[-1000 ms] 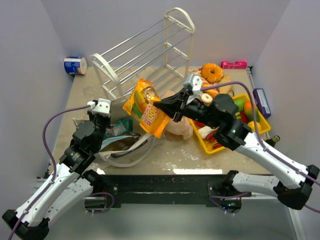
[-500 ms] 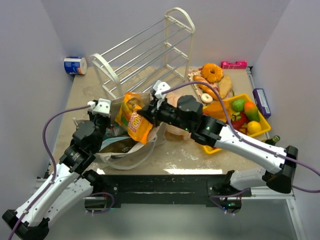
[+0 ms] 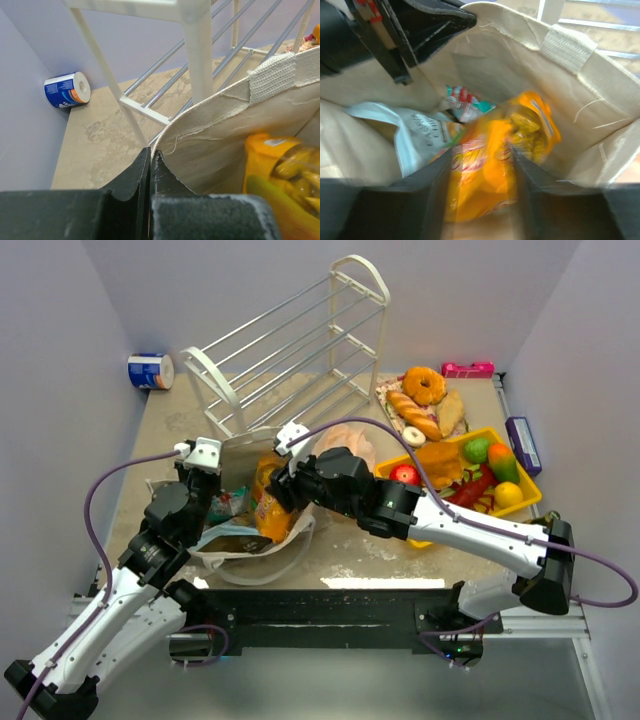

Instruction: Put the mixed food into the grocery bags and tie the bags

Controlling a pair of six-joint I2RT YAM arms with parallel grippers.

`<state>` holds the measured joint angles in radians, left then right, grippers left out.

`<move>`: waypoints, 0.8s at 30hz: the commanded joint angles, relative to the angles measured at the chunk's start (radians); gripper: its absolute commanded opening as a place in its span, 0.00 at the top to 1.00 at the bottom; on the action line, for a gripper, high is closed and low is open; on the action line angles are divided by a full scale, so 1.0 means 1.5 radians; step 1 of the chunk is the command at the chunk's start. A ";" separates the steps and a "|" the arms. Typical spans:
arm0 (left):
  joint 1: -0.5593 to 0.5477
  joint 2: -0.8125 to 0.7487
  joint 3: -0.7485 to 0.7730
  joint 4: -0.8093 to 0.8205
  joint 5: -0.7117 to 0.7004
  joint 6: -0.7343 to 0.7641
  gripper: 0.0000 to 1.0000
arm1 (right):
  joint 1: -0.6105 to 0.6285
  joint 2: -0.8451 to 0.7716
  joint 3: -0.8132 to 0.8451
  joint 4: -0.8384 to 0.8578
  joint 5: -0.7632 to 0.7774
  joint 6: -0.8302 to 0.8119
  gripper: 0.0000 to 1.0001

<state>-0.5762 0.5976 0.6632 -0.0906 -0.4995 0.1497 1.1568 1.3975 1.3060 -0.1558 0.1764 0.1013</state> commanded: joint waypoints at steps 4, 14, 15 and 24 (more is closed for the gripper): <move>0.003 0.006 0.002 0.040 0.010 -0.008 1.00 | 0.008 -0.064 0.134 -0.046 -0.101 0.034 0.03; 0.003 0.008 0.002 0.041 0.011 -0.007 1.00 | -0.085 -0.132 0.140 -0.171 0.028 0.040 0.01; 0.002 0.007 0.002 0.041 0.011 -0.007 1.00 | -0.096 -0.132 0.122 -0.175 0.016 0.049 0.01; 0.003 0.025 0.007 0.050 0.015 0.036 1.00 | -0.124 -0.078 0.046 -0.135 -0.161 0.051 0.01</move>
<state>-0.5762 0.6170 0.6632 -0.0795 -0.4786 0.1673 0.9684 1.2457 1.4036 -0.3542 0.1001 0.1616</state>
